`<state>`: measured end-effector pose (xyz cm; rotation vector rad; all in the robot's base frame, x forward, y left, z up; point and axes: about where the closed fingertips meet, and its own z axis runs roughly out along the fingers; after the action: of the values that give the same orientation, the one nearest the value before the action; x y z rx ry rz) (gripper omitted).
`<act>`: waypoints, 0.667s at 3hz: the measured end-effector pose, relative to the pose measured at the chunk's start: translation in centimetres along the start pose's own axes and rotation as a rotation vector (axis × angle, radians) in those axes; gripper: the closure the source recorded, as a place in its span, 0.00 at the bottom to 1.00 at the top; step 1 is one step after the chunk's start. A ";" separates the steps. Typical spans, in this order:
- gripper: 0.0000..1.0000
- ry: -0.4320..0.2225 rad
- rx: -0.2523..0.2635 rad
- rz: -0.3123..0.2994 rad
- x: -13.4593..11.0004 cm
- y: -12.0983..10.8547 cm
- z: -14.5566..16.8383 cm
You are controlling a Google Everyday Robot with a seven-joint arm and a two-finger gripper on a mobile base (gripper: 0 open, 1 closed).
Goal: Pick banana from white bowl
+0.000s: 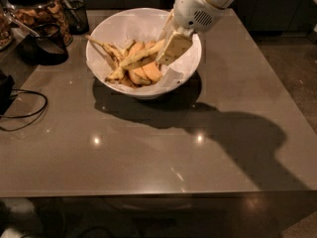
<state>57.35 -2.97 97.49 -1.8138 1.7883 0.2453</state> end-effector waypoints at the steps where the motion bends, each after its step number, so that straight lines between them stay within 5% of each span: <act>1: 1.00 -0.018 0.030 -0.022 -1.1 0.8 -0.9; 2: 1.00 -0.060 0.091 -0.038 -2.2 4.0 -3.3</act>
Offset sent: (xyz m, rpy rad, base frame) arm -0.0561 0.0083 0.0329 0.0593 -0.1186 0.0168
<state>52.47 -2.50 100.27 -1.7559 1.6951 0.1980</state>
